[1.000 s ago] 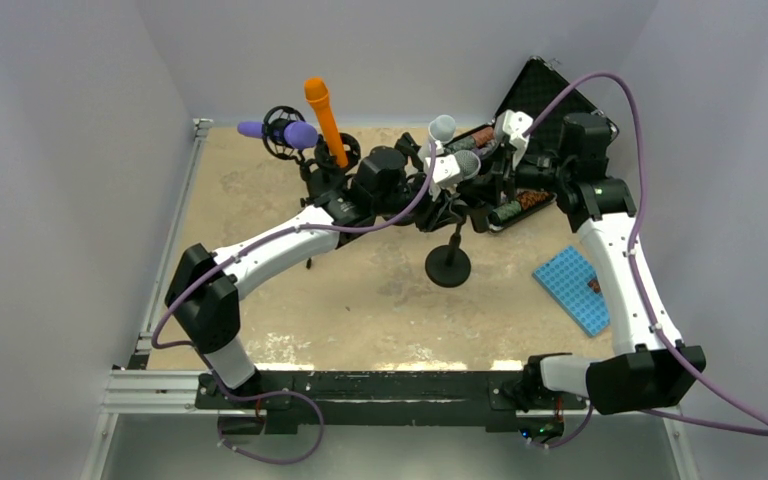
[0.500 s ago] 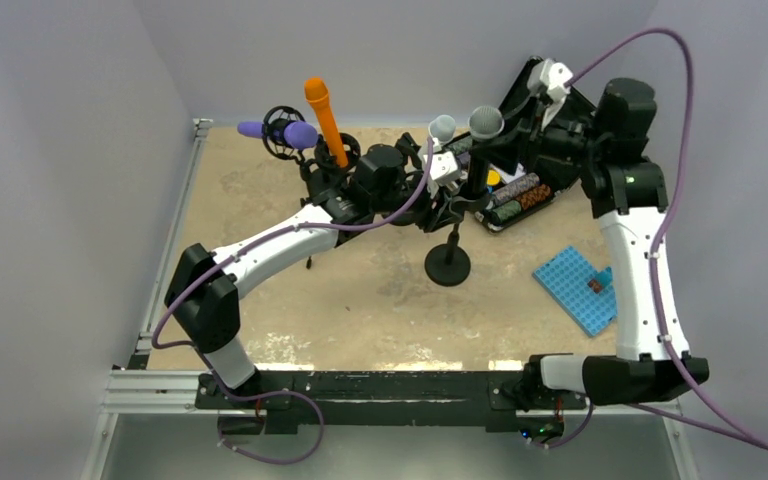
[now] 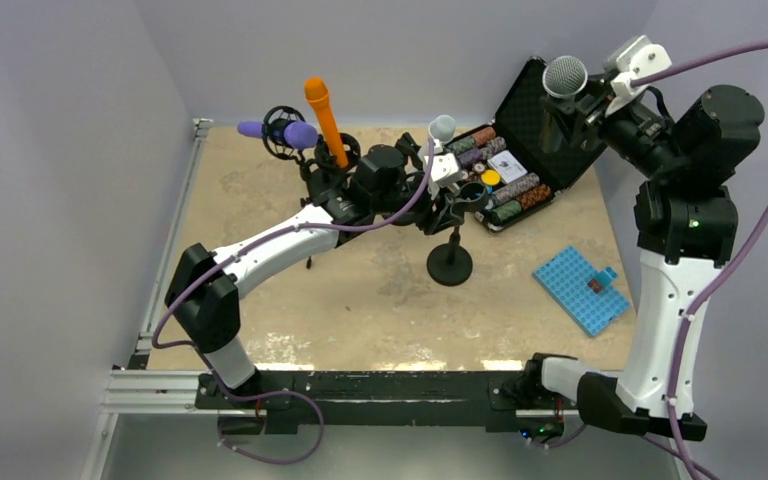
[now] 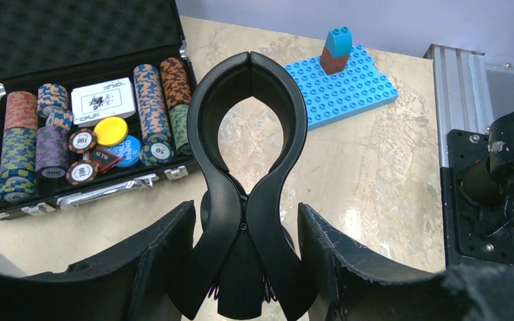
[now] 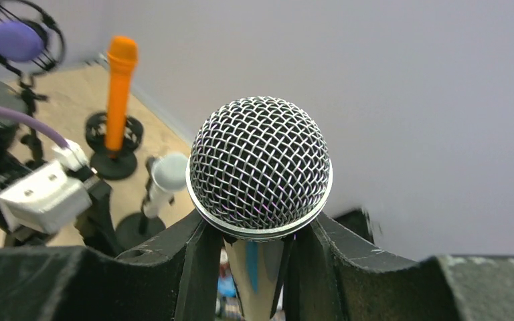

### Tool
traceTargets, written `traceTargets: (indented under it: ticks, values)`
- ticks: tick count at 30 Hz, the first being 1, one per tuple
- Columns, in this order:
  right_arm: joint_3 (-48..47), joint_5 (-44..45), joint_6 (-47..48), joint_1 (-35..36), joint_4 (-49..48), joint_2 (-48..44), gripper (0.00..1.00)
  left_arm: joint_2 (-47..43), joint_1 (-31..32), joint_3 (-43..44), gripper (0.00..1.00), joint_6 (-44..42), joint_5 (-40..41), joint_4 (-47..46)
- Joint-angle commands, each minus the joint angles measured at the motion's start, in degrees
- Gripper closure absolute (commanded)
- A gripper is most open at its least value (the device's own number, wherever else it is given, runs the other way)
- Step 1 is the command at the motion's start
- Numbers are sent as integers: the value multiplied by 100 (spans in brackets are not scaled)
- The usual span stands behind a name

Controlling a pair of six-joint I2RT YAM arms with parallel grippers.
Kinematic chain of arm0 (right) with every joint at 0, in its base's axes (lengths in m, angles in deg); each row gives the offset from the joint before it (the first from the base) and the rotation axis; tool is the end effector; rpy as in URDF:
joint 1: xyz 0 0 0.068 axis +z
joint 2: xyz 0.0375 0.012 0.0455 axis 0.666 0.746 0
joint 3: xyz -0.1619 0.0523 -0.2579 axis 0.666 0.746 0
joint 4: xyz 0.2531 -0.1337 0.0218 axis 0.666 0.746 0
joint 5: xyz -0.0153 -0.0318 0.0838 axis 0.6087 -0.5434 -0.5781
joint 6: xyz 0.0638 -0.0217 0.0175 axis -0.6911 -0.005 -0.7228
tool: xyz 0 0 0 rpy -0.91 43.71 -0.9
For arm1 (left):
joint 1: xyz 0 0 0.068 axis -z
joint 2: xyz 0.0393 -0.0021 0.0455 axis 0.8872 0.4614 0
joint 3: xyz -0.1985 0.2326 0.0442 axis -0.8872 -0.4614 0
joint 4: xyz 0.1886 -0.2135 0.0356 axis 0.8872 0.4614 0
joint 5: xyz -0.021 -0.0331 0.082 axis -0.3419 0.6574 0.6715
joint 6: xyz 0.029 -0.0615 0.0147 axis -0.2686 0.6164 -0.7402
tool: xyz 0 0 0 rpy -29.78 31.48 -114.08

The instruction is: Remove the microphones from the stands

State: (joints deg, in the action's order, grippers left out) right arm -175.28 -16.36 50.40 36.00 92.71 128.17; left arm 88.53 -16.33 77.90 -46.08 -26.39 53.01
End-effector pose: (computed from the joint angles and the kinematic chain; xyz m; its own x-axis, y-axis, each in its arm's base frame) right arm 0.2028 0.0191 0.6317 0.3392 -0.2593 -0.9043 -0.5312 0.7406 -0.4116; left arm 0.2941 -0.3463 0.3628 -0.1198 0.2156 -0.9691 0.9653 0.2534 -0.0630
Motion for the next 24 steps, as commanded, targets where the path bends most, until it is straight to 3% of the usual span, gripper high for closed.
traceTargets:
  ticks: [1,6,11,15,24]
  values:
    - [472,941,750,-314,1643,155,100,-63,-4,42,100,-32,-111,394]
    - [2203,1170,1434,-833,2725,286,100,-75,-5,33,100,-45,-93,378]
    - [2933,1577,2036,-888,3528,769,100,-61,3,33,100,-25,-50,339]
    - [3082,1928,1705,-886,3711,1279,100,-58,4,24,100,5,-40,307]
    - [4295,2362,1572,-874,3102,1772,100,-106,5,9,100,-32,11,342]
